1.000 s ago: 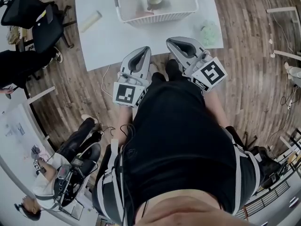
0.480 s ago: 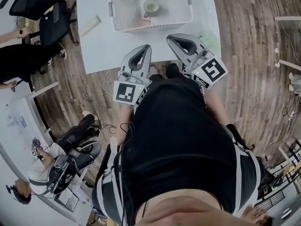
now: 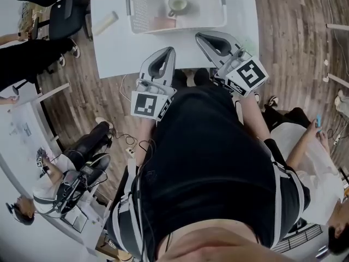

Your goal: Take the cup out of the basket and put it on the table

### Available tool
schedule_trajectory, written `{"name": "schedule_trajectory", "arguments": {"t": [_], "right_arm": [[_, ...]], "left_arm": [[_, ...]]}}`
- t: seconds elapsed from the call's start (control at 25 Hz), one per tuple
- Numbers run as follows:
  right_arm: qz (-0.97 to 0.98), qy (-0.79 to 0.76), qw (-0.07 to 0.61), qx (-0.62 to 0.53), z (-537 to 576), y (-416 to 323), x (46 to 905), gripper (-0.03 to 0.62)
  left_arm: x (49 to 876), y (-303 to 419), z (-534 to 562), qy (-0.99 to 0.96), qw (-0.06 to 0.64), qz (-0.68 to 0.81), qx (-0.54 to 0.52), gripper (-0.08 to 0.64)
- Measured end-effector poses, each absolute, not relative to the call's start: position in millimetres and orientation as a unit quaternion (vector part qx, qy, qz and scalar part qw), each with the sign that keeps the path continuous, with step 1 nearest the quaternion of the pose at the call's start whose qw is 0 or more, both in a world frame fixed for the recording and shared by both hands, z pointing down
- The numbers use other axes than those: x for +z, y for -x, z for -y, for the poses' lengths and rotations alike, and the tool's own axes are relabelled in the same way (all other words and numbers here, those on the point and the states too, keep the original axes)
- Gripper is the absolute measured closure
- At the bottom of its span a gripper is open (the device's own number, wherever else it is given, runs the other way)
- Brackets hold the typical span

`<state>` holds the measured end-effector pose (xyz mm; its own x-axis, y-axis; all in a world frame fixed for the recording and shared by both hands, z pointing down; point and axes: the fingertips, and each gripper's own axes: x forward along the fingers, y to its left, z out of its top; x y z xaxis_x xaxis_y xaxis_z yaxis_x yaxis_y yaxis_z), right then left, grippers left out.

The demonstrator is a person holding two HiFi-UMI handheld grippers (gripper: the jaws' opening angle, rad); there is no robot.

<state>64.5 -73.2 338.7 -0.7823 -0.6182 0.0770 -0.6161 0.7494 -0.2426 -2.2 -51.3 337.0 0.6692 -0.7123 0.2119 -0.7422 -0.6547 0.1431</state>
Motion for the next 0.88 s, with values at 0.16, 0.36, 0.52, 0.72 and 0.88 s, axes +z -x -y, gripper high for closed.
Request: {"name": "schedule_trajectory", "arguments": {"t": [0.16,0.36,0.52,0.72,0.88], "right_arm": [[-0.933,0.337,0.000,-0.126,74,-53,334,0.574],[-0.927,0.352,-0.009,-0.128,77,-41,339,0.574],[-0.923,0.362,-0.016,-0.130,79,-38,341,0.574],[-0.916,0.378,-0.013,-0.133,81,-43,343,0.574],[-0.910,0.392,-0.013,-0.137,85,-48,348,0.574]], "left_arm": [[332,15,58,-0.910,0.112,0.394,0.065,0.538],[339,24,66,-0.917,0.112,0.377,0.063,0.538],[342,29,71,-0.920,0.113,0.370,0.068,0.538],[366,37,89,-0.914,0.118,0.369,0.124,0.537],[379,38,109,-0.912,0.111,0.355,0.171,0.537]]}}
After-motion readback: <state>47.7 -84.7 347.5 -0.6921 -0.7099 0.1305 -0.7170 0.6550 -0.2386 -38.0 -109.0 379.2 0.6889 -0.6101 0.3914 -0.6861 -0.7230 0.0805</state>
